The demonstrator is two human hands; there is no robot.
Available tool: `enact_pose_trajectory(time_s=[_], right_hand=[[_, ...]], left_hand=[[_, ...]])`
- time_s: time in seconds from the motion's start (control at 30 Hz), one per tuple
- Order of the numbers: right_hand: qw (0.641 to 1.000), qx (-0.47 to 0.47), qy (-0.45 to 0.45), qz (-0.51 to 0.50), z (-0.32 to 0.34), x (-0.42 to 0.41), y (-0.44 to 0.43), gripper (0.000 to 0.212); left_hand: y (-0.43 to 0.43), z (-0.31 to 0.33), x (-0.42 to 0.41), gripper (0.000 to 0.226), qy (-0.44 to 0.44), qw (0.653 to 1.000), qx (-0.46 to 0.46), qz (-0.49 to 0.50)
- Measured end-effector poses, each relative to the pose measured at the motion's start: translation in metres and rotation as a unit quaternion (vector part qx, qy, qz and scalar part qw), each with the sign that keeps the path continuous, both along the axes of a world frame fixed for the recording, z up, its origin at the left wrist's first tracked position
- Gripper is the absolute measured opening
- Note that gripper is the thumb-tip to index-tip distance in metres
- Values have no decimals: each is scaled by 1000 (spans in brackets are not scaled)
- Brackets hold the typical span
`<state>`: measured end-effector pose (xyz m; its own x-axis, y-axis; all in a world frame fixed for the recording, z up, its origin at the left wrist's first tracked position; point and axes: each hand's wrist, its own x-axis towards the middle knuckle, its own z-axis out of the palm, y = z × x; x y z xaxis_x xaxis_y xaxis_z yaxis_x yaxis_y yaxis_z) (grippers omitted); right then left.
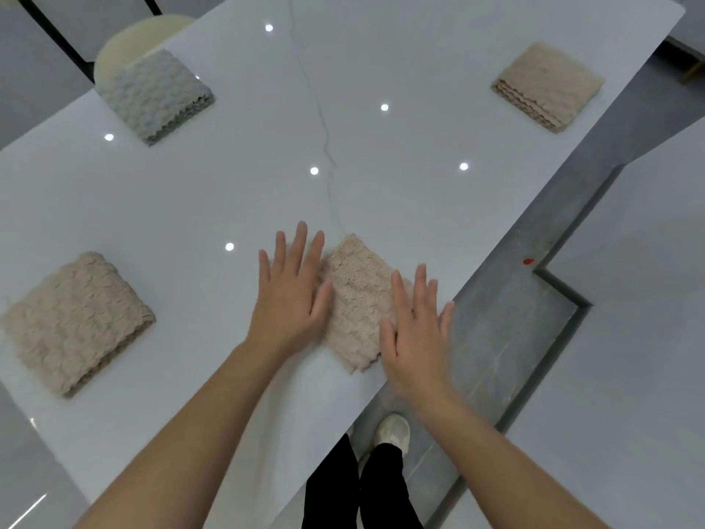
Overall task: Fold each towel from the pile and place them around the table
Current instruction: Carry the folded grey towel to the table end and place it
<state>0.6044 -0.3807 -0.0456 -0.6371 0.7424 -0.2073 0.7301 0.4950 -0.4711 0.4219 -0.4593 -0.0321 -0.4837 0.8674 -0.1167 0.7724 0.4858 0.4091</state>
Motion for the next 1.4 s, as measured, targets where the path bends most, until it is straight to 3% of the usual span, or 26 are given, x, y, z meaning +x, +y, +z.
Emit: enact_pose_trajectory(time_s=[0.13,0.23,0.63,0.73,0.83,0.97,1.1,1.4], right_hand=[[995,3,-16,-94,-7,-18,-32,61],[990,3,-22,-137,-11,-31,-40,61],[980,64,-49,-182,-25,-56,-47,59],[982,66,-75,-162,-18,-50,-45,60],[984,87,-67,-141,0,-30,-25,60],[988,144,-44,25,10,-33,5,60],[964,182,-81,177,-12,-35,20,59],[954,198,-77,212,-15,-33,31,59]], left_hand=[[18,-8,-23,62,30,982,-10,-184],[22,-16,-32,59,35,965,-7,-259],[22,-32,-28,59,58,957,2,-285],[20,-28,-29,60,63,959,8,-276],[11,-13,-25,62,88,974,34,-205],[6,-4,10,63,105,983,57,-137],[-1,-26,37,61,106,991,9,-85],[-6,-34,35,63,126,990,-7,-64]])
